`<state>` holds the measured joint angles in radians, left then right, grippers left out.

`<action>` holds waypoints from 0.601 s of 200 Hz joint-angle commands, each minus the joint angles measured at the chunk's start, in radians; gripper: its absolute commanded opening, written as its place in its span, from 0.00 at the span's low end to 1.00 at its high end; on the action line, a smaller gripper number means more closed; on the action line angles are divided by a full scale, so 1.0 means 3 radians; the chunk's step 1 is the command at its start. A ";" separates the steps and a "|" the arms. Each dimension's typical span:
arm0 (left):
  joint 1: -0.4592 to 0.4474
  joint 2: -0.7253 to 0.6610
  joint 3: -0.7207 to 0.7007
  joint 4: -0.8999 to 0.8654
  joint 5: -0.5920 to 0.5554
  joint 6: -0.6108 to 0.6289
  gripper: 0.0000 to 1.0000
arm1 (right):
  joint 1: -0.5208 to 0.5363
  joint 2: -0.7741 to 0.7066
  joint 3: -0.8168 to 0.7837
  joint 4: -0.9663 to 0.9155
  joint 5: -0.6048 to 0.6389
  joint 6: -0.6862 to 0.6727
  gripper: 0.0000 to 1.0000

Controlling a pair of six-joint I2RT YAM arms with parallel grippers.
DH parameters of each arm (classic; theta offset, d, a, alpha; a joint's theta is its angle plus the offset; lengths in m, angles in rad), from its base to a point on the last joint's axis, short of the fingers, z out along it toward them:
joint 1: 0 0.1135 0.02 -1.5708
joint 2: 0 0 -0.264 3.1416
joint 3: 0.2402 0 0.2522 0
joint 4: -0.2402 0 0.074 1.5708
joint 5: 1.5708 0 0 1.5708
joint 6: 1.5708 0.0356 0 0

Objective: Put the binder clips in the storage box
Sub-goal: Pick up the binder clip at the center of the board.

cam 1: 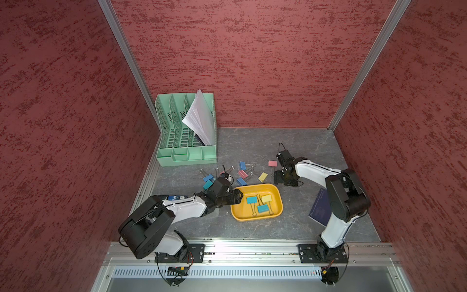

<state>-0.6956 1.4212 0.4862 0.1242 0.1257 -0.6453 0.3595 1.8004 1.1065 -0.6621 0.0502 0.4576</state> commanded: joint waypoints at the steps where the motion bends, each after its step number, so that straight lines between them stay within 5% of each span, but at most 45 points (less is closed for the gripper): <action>1: 0.0013 0.0075 -0.0106 -0.0232 -0.0030 0.0039 0.79 | -0.0056 0.0070 0.0079 0.0104 0.0102 -0.0027 0.71; 68: 0.0018 0.0072 -0.0093 -0.0253 -0.0025 0.0044 0.79 | -0.0094 -0.0022 0.0080 0.0096 0.0169 -0.0083 0.54; 120: 0.0023 0.0079 -0.0090 -0.0240 -0.0023 0.0038 0.79 | -0.0088 -0.0430 0.0092 -0.0048 0.0157 -0.0150 0.51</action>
<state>-0.6945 1.4212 0.4862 0.1242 0.1257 -0.6449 0.3393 1.7584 1.1179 -0.6556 0.0734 0.4290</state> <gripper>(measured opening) 0.785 0.544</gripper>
